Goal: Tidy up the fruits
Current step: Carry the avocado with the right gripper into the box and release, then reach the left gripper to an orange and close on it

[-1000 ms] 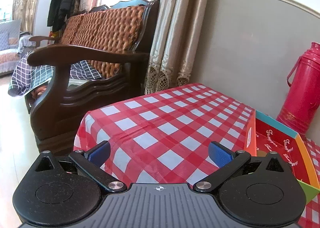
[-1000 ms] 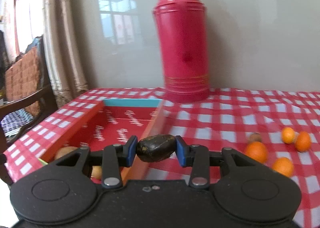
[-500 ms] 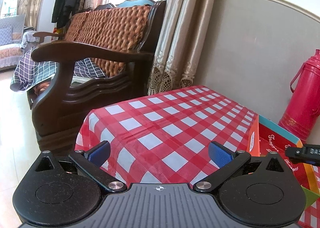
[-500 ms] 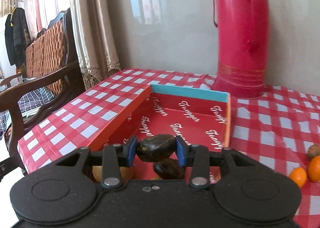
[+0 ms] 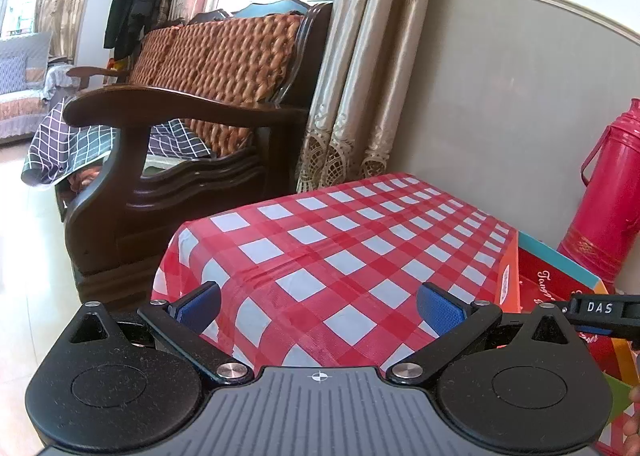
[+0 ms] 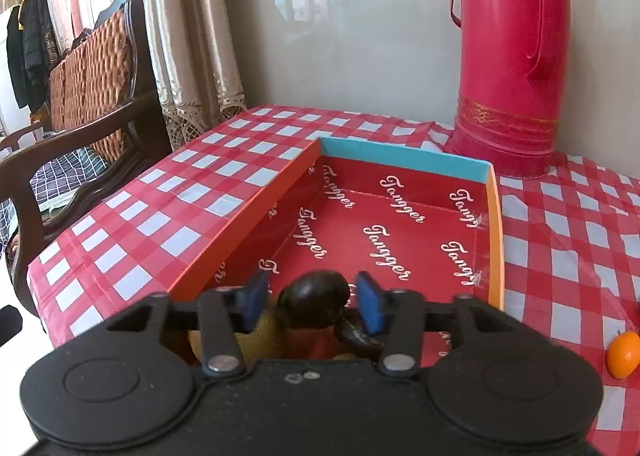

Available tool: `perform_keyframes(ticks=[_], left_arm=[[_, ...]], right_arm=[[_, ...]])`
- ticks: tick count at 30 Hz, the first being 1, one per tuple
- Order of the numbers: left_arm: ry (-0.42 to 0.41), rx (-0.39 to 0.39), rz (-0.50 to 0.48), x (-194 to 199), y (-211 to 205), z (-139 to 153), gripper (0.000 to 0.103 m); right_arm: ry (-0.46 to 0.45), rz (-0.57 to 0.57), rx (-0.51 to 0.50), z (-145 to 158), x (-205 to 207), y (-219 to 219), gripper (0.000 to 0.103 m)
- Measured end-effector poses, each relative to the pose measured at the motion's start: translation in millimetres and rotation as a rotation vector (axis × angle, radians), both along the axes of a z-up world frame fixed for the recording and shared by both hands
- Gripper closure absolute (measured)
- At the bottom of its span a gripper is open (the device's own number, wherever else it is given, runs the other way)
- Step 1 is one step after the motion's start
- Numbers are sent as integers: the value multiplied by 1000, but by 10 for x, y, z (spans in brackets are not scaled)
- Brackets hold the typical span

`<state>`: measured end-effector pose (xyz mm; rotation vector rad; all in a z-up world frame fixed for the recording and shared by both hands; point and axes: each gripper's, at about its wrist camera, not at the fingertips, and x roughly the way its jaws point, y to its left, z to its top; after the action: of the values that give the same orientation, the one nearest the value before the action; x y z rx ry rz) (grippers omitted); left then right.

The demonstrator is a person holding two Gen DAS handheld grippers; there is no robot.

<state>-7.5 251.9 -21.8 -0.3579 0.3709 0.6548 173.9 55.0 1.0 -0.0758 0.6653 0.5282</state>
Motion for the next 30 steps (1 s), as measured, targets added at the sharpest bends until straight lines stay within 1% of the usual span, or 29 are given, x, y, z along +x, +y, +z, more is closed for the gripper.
perform_keyframes(ticks=[1,4,6,7,11,14,18,19,20,22,25,30], left_arm=[[1,2,-2,4,-5,2,0],[3,5,-6,14,-21,5,0],[5,7,-10,24,-40,10,0],[6,10,-11,31,-55,13,0],[10,24,-26,52,-136,30,0],[14,36,-43,72,-214,47,0],[24,67,-77,123,-361,76,0],[26,78,-85,133,-407,87,0],[27,91,-94,147,-457,95,0],[31,114,-114,177,-551,116,0],[34,147,-145,222,-708,147,0],[33,195,-213,297,-1007,186,0]], right_arm=[[-14,-1,-1,19,-25,-8,46],[-65,5,-3,103,-117,-40,44],[-90,4,4,166,-172,-86,39],[-100,3,7,195,-196,-118,33],[-144,-14,3,290,-284,-265,30],[-166,-41,11,335,-334,-430,22],[-206,-94,14,355,-410,-721,21],[-216,-112,14,350,-429,-817,20],[-224,-129,14,340,-448,-909,14],[-253,-179,14,311,-484,-1126,7],[-302,-260,18,257,-533,-1461,7],[-370,-450,8,110,-580,-2005,6]])
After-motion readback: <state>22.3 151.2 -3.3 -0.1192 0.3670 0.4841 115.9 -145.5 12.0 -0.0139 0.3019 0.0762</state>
